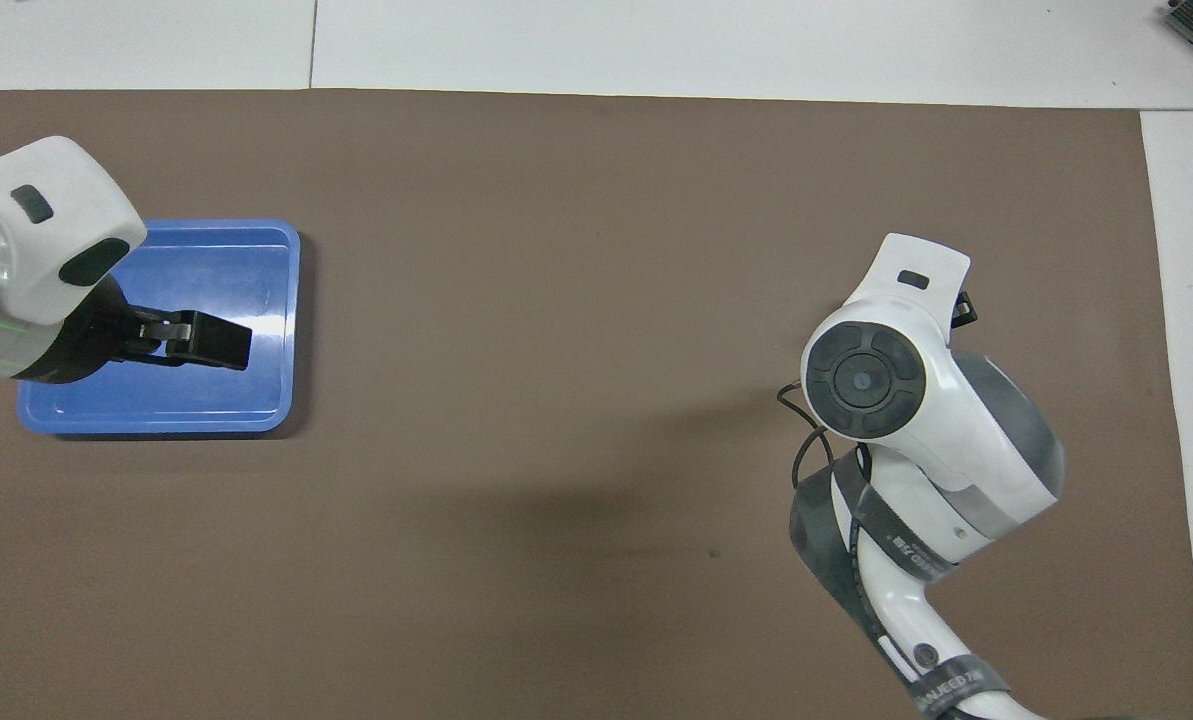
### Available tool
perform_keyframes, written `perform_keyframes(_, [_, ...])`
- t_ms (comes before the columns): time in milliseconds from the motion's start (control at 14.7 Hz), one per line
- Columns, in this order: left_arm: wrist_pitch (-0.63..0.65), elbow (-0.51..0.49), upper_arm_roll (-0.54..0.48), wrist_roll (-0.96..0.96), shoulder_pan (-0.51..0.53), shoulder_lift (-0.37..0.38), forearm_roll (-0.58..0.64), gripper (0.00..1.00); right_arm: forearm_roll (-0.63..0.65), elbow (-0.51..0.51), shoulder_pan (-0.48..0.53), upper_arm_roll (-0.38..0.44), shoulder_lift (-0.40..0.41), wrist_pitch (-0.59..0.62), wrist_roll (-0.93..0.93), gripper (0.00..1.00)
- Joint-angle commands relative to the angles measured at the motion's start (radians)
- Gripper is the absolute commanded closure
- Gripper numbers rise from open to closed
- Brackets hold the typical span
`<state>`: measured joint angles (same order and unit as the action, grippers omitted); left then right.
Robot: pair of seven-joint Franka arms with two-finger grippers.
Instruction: Right arm passes pens to left for tray arrangement
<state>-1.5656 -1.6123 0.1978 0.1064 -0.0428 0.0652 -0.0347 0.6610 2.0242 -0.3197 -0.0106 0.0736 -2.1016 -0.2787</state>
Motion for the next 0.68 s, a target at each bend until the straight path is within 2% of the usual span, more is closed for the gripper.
perform_keyframes(0, [0.004,-0.027,0.000,-0.008,0.006,0.027,-0.007,0.00,0.026,-0.007,0.021,-0.002,0.023,-0.037,0.093,0.42])
perform_keyframes(136, [0.004,-0.027,0.000,-0.008,0.006,0.027,-0.007,0.00,0.026,-0.002,0.022,0.000,0.026,-0.052,0.099,0.50])
perform_keyframes(475, [0.004,-0.027,0.000,-0.008,0.006,0.027,-0.007,0.00,0.025,0.013,0.045,-0.002,0.037,-0.093,0.179,0.50])
perform_keyframes(610, [0.004,-0.027,0.000,-0.008,0.006,0.027,-0.007,0.00,0.023,0.028,0.065,-0.002,0.037,-0.119,0.194,0.53])
